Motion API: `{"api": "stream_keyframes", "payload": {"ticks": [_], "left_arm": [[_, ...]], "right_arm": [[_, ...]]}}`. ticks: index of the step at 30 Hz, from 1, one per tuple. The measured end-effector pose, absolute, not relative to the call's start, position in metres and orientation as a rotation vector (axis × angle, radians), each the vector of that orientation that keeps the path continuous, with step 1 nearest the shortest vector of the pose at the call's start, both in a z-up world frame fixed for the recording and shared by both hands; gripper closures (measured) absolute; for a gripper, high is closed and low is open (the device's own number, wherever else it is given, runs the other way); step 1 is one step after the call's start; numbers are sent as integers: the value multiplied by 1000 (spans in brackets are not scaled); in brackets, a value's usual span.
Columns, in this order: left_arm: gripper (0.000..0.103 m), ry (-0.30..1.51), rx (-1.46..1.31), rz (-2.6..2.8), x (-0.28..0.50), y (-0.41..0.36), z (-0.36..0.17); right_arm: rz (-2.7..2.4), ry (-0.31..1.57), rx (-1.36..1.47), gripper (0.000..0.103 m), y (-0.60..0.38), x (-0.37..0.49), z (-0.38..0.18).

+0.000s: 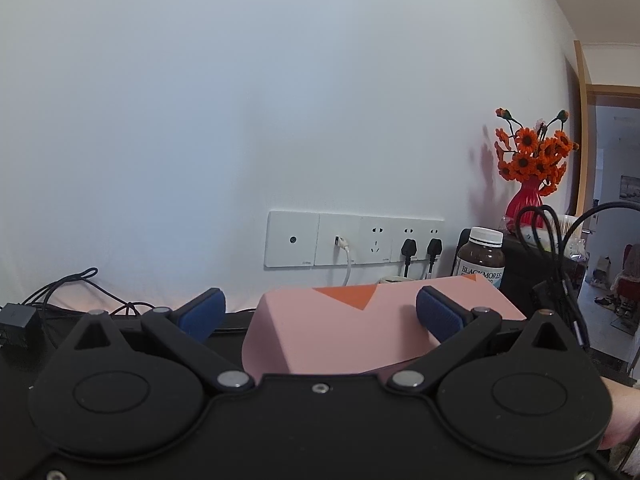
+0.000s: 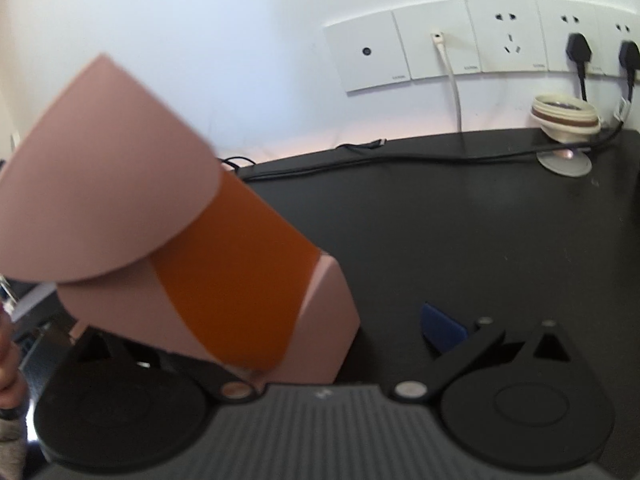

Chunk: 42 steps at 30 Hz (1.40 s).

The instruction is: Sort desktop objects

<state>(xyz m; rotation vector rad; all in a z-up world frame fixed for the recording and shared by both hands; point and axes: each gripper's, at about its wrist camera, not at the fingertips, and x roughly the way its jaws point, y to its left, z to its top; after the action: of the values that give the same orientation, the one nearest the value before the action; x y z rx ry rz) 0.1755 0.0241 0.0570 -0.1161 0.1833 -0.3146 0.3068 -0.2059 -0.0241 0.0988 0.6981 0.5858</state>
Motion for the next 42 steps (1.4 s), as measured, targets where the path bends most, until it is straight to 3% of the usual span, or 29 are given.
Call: {"api": "stream_keyframes", "payload": {"ticks": [16,29,42], "left_arm": [[0,139,-104,-243,177,15,50],[0,88,-83,-197,169,6,47],[0,44,-34,-172,163,-1,44]], "right_arm": [[657,653,112,1,-187,352,-27],[734,587,137,1,-200,312,-13],[758,647,247,1,-194,304,-24]]}}
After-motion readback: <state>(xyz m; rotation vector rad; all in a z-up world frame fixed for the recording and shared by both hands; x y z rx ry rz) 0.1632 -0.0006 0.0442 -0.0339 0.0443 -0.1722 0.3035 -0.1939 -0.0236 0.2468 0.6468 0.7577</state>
